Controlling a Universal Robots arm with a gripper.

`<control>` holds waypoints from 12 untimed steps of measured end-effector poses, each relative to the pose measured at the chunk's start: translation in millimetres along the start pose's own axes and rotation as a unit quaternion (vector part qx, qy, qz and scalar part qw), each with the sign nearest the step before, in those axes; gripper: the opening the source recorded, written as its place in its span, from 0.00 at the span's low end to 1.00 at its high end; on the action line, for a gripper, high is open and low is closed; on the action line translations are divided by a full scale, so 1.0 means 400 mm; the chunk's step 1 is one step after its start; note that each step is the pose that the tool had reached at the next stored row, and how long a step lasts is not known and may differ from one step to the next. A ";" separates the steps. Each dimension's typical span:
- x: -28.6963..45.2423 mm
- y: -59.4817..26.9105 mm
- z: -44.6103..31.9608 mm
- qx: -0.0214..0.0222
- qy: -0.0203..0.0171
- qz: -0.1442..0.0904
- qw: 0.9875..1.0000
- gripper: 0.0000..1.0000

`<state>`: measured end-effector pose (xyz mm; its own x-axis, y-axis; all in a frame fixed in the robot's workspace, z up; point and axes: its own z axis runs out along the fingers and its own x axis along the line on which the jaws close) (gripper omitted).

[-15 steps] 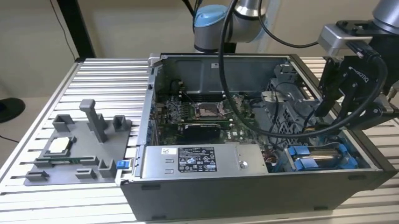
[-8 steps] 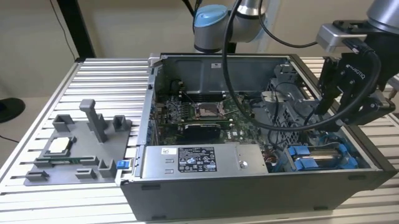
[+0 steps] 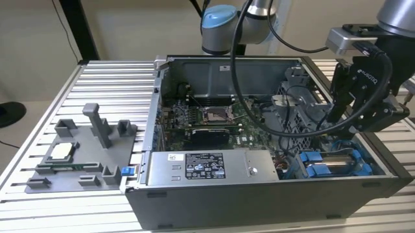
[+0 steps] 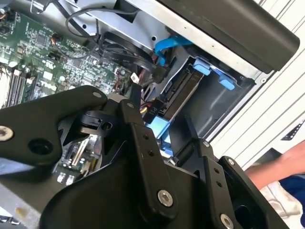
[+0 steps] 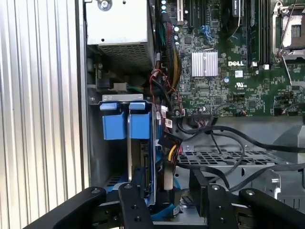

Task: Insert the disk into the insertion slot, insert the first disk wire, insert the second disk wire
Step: 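Insert the first disk wire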

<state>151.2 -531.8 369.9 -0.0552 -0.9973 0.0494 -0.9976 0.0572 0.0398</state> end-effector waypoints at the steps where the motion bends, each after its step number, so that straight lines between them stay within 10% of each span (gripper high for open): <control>1: -0.001 0.000 0.001 0.000 0.000 0.001 1.000 1.00; 12: -0.004 0.009 0.001 0.000 0.002 0.011 1.000 1.00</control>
<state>147.7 -529.9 369.7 -0.0770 -0.9955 0.0543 -0.9961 0.0792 0.0395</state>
